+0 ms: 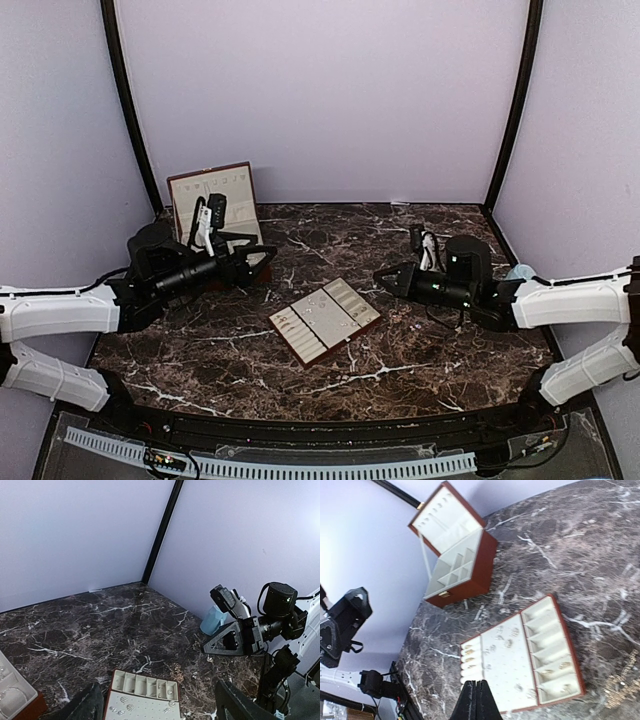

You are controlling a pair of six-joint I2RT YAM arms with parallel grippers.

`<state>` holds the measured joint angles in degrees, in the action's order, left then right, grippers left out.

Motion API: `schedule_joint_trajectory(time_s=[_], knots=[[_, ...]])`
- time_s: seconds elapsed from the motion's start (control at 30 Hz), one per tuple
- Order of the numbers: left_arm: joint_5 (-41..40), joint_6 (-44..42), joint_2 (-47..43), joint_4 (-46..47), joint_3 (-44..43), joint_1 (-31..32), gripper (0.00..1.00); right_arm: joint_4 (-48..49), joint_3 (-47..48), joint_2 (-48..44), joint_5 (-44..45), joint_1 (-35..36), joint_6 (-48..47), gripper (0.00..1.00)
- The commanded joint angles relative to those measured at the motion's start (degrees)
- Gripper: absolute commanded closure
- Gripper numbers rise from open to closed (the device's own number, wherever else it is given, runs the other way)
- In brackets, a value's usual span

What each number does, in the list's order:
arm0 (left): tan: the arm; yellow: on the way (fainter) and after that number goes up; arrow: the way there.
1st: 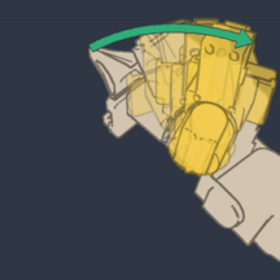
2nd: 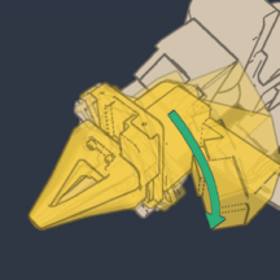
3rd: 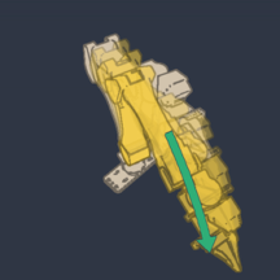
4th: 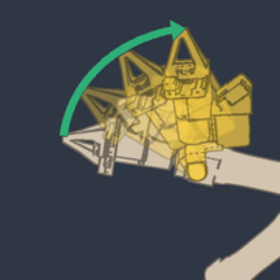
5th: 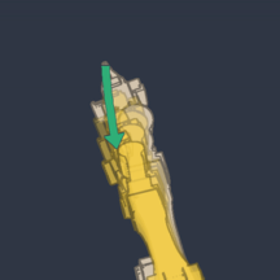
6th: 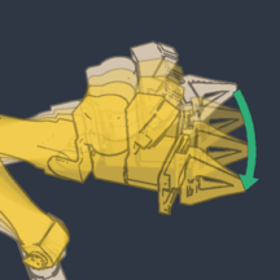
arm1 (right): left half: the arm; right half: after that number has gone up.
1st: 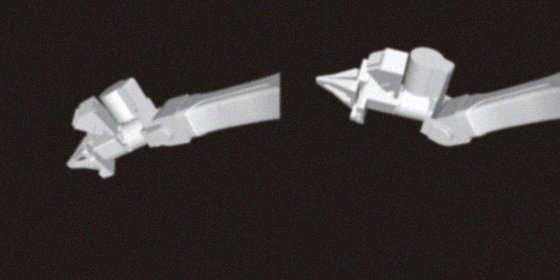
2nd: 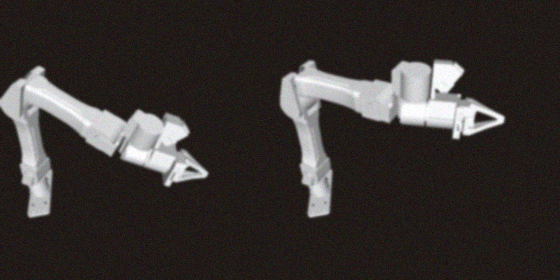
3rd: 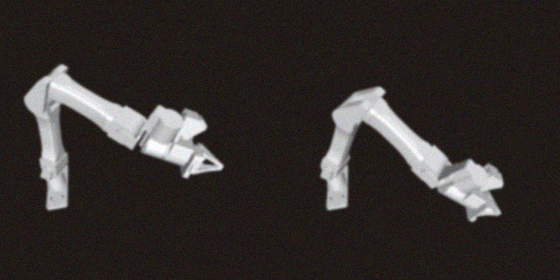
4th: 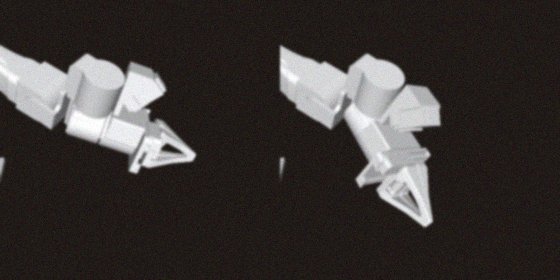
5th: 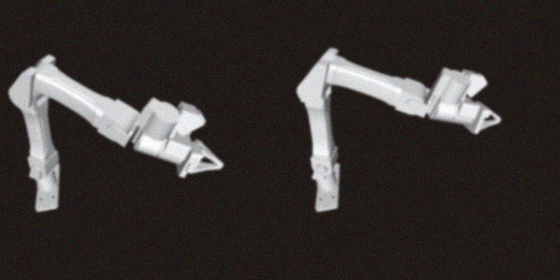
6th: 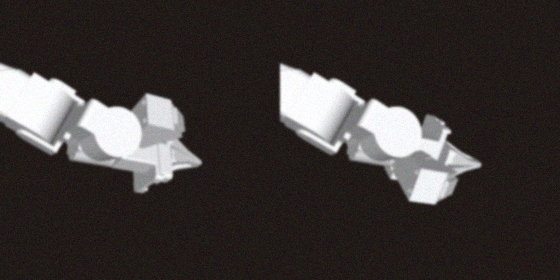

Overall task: Organize the mixed jewelry
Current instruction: Pick up the earring from the center of the board, then pass from the right arm to the left

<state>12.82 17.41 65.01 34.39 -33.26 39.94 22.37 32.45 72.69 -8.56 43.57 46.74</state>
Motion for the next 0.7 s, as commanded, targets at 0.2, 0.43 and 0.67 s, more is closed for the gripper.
schedule_joint_trajectory(time_s=[0.2, 0.43, 0.67], knots=[[-6.6, 10.5, 10.3, 19.3, -2.0, 11.4, 0.20, 26.4, 4.2, 8.5, -3.9, 5.8, 3.1, 1.00], [-5.1, 18.8, 15.7, 25.5, -3.8, 13.6, 0.20, 28.6, 6.3, 9.7, -5.5, 7.1, 1.9, 1.00], [-0.1, 23.1, 19.8, 26.5, -6.4, 13.9, 0.24, 29.1, 8.0, 10.4, -7.4, 7.8, 0.8, 1.00]])
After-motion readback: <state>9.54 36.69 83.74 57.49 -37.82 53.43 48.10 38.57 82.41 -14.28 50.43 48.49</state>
